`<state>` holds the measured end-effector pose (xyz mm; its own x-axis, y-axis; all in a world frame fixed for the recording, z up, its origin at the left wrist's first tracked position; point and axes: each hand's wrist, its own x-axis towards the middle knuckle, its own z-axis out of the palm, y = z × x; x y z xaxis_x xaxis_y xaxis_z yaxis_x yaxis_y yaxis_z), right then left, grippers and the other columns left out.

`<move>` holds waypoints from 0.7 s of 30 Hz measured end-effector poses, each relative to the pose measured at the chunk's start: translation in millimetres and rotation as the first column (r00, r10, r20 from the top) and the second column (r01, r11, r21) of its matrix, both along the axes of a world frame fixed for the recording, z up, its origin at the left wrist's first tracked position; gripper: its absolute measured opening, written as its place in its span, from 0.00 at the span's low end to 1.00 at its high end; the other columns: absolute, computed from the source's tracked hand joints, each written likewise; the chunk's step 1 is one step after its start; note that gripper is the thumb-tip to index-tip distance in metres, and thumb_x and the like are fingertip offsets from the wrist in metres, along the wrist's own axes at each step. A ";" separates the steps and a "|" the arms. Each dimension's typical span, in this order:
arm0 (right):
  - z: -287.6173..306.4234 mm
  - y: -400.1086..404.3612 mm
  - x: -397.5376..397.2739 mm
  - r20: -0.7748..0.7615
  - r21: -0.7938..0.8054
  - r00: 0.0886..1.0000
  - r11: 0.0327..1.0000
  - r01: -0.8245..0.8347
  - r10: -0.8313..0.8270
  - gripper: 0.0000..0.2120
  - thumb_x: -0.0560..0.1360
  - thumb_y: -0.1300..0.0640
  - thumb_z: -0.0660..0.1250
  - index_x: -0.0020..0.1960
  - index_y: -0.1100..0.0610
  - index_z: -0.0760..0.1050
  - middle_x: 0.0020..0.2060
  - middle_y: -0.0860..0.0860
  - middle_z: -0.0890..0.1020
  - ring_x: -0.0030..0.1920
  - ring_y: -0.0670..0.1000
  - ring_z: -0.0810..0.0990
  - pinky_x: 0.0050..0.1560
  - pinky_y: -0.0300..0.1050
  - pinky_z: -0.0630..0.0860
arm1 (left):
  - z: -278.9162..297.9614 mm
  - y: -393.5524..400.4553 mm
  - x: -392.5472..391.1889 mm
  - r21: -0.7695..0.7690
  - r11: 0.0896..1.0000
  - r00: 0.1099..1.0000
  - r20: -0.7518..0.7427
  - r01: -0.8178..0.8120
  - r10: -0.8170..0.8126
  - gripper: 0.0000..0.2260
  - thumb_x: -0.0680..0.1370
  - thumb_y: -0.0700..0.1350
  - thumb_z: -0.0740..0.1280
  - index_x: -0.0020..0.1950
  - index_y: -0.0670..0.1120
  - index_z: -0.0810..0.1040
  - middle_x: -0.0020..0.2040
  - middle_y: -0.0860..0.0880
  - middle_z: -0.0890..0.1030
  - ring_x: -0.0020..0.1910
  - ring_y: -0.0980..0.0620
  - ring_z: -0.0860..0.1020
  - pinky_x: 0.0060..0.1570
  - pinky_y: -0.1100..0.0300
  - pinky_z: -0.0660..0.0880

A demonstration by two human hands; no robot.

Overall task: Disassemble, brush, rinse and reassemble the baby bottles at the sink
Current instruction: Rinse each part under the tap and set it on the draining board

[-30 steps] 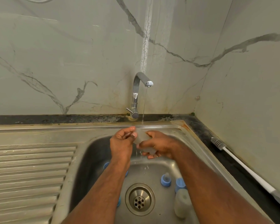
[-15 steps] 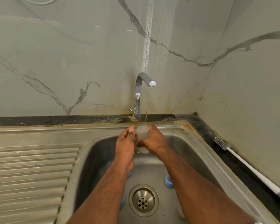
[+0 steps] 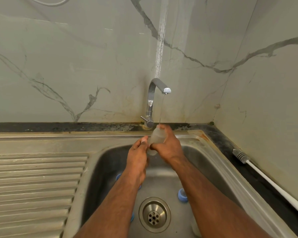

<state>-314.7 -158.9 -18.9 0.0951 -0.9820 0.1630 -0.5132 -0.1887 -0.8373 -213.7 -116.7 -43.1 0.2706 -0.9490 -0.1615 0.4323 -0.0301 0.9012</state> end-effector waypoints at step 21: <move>14.9 -12.7 1.7 0.300 0.482 0.953 0.870 -0.108 -0.047 0.28 0.79 0.31 0.55 0.52 0.54 0.80 0.49 0.57 0.85 0.51 0.58 0.84 0.61 0.58 0.79 | 7.3 8.0 -3.2 0.024 0.979 0.972 -0.127 0.201 -0.197 0.20 0.85 0.44 0.62 0.76 0.58 0.70 0.68 0.42 0.78 0.58 0.38 0.83 0.50 0.38 0.83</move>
